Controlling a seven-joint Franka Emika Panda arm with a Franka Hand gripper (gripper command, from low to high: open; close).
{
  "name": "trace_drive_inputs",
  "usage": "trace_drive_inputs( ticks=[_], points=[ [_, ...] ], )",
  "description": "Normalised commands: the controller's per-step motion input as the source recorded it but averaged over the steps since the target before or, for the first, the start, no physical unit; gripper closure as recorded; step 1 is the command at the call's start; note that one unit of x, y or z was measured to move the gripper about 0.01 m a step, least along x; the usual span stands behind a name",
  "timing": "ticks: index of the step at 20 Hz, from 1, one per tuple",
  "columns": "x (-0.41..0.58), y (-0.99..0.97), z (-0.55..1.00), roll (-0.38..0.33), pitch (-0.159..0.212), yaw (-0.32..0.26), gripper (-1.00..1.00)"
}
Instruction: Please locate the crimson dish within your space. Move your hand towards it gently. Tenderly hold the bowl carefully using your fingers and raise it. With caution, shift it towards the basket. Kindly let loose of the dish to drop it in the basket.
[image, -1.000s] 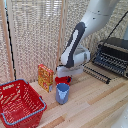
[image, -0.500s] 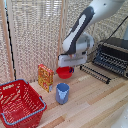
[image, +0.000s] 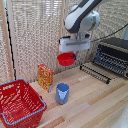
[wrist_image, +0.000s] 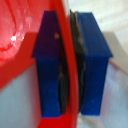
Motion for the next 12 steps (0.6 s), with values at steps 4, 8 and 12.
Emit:
trace_drive_inputs(
  ticks=[4,8,12],
  points=[
    [-0.161,0.70,0.62,0.164,0.016,0.001,1.00],
    [-0.119,0.83,0.46,0.086,0.000,0.000,1.00],
    [-0.074,0.91,0.28,0.032,0.000,0.000,1.00]
  ],
)
